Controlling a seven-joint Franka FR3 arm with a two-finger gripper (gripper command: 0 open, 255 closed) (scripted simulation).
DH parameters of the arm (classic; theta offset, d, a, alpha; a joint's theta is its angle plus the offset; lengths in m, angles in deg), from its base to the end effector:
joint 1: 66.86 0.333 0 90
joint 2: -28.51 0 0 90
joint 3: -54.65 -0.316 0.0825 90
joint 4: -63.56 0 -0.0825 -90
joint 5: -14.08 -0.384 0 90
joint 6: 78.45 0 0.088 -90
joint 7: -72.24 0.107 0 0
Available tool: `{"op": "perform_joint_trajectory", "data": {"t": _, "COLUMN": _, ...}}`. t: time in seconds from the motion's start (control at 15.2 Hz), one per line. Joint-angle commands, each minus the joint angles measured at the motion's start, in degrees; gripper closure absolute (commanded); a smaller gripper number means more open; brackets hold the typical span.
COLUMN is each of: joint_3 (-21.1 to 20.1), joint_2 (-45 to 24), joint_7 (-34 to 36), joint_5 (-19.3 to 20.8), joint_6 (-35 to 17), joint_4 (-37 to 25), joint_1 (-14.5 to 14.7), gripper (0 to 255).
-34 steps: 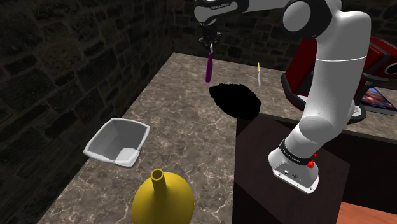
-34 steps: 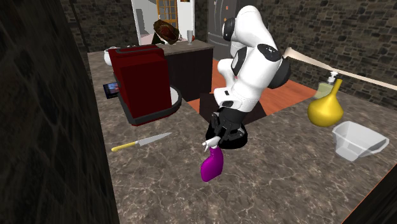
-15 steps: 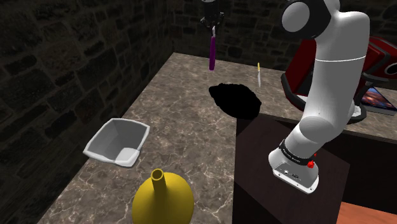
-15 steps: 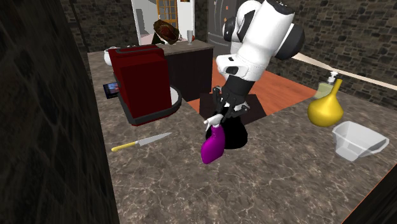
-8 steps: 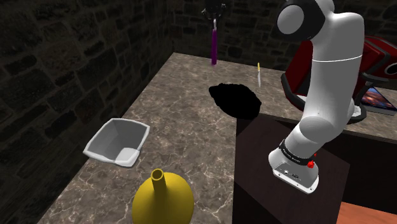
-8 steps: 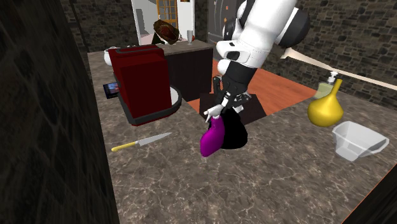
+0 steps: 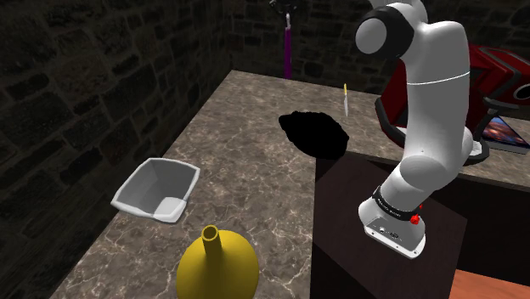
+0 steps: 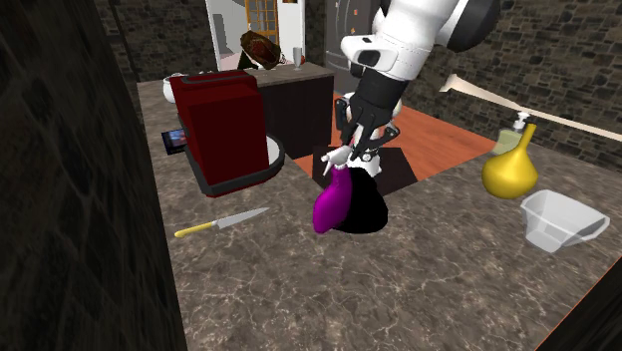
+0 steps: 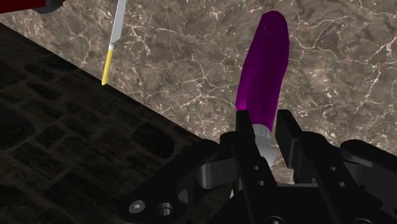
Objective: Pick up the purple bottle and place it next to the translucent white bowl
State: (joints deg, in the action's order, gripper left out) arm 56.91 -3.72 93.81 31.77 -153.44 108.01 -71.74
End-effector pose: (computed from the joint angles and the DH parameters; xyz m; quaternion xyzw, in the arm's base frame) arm 0.6677 -0.1120 0.6223 0.9471 -0.2783 0.0066 0.1599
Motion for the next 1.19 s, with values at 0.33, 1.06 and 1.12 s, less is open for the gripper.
{"op": "perform_joint_trajectory", "data": {"t": 0.33, "joint_3": -1.6, "joint_2": 11.0, "joint_7": 6.5, "joint_5": 0.4, "joint_6": -2.7, "joint_4": 15.5, "joint_1": 4.1, "gripper": 255}}
{"op": "perform_joint_trajectory", "data": {"t": 1.06, "joint_3": -6.7, "joint_2": 23.7, "joint_7": 20.5, "joint_5": -0.1, "joint_6": -3.0, "joint_4": 32.8, "joint_1": 12.2, "gripper": 255}}
{"op": "perform_joint_trajectory", "data": {"t": 1.12, "joint_3": -7.2, "joint_2": 24.4, "joint_7": 21.7, "joint_5": -0.3, "joint_6": -2.8, "joint_4": 33.6, "joint_1": 12.9, "gripper": 255}}
